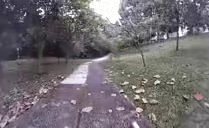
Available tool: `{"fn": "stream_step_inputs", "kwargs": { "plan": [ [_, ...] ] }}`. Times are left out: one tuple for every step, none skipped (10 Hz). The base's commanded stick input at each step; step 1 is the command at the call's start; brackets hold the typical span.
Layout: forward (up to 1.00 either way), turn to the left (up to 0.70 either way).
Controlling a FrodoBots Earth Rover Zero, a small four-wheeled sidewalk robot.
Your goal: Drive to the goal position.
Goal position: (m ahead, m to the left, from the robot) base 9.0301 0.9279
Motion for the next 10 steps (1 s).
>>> {"fn": "stream_step_inputs", "kwargs": {
  "plan": [
    [0.70, 0.10],
    [0.70, 0.10],
    [0.70, 0.10],
    [0.70, 0.10],
    [0.70, 0.10],
    [0.70, 0.10],
    [0.70, 0.10],
    [0.70, 0.10],
    [0.70, 0.10],
    [0.70, 0.10]
  ]
}}
